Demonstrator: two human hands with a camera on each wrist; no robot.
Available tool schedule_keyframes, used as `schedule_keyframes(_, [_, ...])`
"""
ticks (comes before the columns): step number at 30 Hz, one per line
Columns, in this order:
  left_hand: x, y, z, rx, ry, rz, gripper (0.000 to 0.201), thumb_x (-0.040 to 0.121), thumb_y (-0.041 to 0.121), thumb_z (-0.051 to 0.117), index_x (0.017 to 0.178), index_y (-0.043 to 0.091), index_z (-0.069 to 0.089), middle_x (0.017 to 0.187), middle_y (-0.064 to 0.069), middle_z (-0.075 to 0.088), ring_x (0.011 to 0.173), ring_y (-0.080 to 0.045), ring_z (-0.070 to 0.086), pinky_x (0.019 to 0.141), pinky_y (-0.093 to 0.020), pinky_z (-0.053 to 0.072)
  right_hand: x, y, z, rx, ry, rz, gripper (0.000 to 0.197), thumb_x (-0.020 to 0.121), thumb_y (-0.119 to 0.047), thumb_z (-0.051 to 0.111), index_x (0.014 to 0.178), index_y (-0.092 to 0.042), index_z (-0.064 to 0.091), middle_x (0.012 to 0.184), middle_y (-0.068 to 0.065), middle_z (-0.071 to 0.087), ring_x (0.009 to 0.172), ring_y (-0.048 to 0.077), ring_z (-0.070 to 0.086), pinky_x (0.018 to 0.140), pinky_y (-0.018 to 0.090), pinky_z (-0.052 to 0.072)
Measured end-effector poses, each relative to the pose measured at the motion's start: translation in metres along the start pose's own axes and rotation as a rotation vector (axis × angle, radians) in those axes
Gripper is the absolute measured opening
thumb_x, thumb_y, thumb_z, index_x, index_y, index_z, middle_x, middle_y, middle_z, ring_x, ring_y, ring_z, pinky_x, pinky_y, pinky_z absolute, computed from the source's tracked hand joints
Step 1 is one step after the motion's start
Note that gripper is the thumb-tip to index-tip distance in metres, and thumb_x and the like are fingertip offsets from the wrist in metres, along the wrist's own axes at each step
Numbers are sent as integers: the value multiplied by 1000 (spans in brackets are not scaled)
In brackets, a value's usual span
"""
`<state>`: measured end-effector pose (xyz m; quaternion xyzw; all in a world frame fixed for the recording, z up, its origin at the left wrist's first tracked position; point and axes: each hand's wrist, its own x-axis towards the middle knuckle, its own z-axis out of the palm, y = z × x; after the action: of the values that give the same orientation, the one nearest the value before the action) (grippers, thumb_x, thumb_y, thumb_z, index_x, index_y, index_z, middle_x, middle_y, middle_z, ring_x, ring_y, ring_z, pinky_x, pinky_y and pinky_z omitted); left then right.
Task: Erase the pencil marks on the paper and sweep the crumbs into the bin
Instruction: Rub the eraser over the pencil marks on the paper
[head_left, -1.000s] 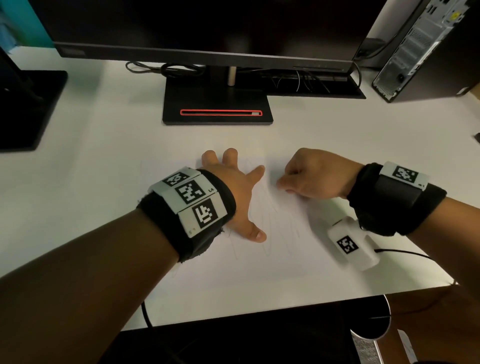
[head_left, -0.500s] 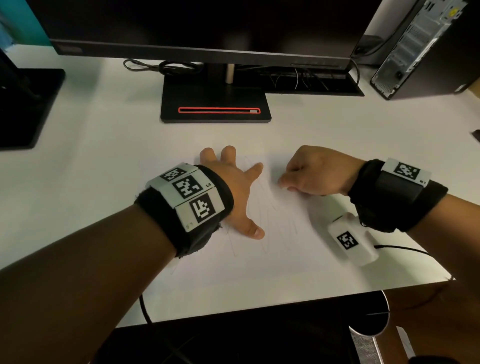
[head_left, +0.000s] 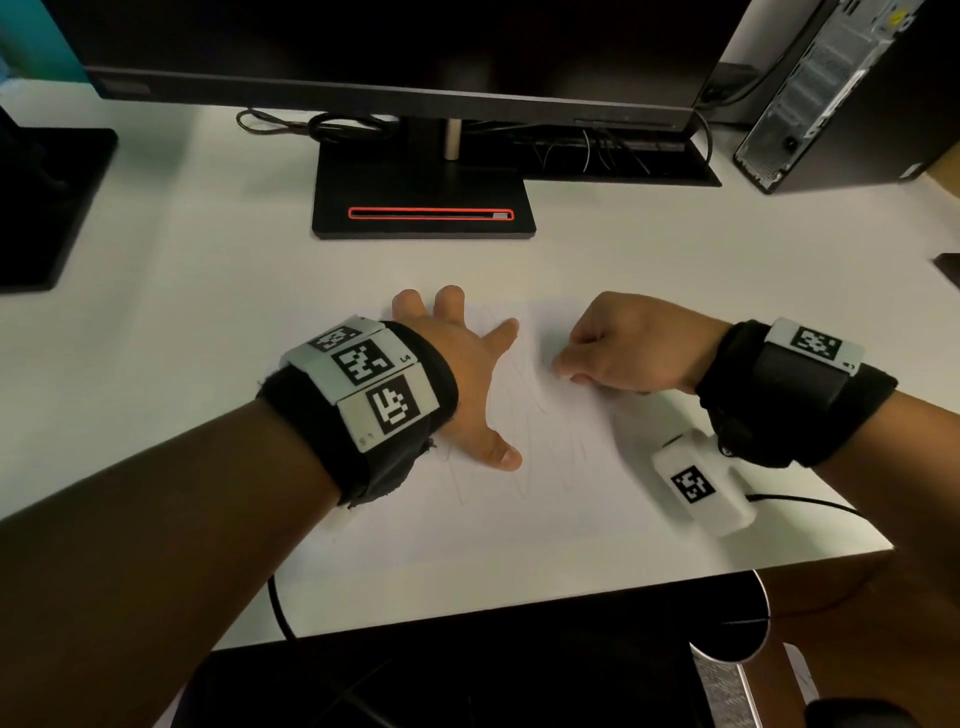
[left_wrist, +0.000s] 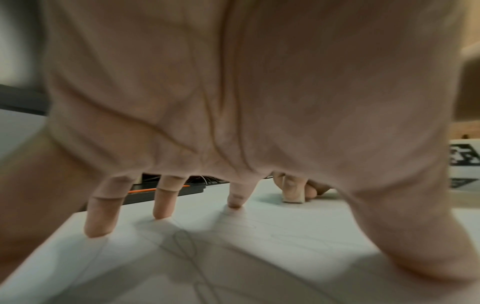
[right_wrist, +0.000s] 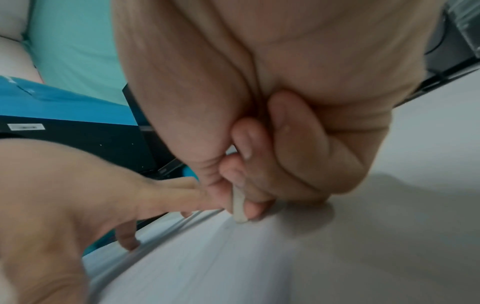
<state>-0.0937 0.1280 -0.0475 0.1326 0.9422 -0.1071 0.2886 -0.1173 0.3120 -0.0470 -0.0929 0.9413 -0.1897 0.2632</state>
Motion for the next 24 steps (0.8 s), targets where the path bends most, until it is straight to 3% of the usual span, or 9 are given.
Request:
schedule_keyframes(3, [-1, 1, 2, -5, 3, 4, 128, 62, 87, 61, 153, 39, -14, 150, -15, 9, 132, -44, 22, 99, -52, 44, -4, -4, 6, -46, -47, -40, 43, 95, -31, 63, 59, -9, 53, 51, -2, 44, 45, 13, 37, 52, 26, 37])
schedule_keyframes(6, [-2, 3, 5, -13, 8, 6, 123, 65, 86, 59, 152, 42, -16, 150, -17, 8, 131, -45, 22, 97, -54, 44, -5, -3, 6, -21, -73, -4, 40, 94, -32, 65, 70, 0, 64, 50, -1, 48, 46, 17, 41, 45, 21, 38])
schedule_keyframes(9, [-7, 6, 5, -31, -8, 12, 110, 75, 82, 55, 150, 47, -18, 156, -23, -6, 138, -53, 11, 103, -60, 38, -3, 1, 1, -19, 4, -2, 42, 93, -30, 64, 68, 3, 59, 51, 1, 49, 46, 17, 41, 48, 23, 38])
schedule_keyframes(12, [-12, 7, 4, -34, -31, 18, 104, 81, 78, 52, 149, 48, -20, 158, -26, -17, 142, -55, 1, 109, -60, 30, -7, -4, 8, -63, -55, -40, 42, 95, -31, 63, 65, -2, 58, 54, 2, 45, 49, 17, 38, 50, 25, 36])
schedule_keyframes(14, [-15, 7, 2, -18, -35, 29, 103, 82, 77, 51, 150, 47, -21, 159, -26, -16, 143, -53, 0, 110, -59, 26, -6, -1, 4, -30, -52, -5, 41, 95, -31, 64, 69, 1, 62, 53, 3, 49, 47, 18, 40, 45, 21, 37])
schedule_keyframes(18, [-21, 9, -4, 27, -43, 49, 100, 87, 74, 48, 152, 42, -21, 160, -26, -10, 146, -46, -5, 112, -57, 21, -7, 3, 3, -51, -3, -14, 40, 95, -30, 63, 61, -9, 56, 51, 0, 50, 44, 12, 40, 53, 25, 38])
schedule_keyframes(22, [-23, 10, -4, 33, -63, 40, 100, 87, 75, 47, 151, 42, -23, 159, -28, -14, 146, -49, -5, 112, -57, 20, -11, 1, 7, -48, -53, -1, 42, 94, -32, 64, 72, 4, 61, 56, 4, 49, 48, 17, 41, 48, 23, 38])
schedule_keyframes(24, [-23, 10, -4, 40, -57, 39, 101, 86, 75, 47, 151, 42, -23, 159, -28, -14, 145, -50, -3, 112, -58, 22, -10, 3, 3, -45, -18, 0, 43, 94, -30, 63, 68, 2, 58, 53, 2, 49, 45, 14, 41, 49, 23, 38])
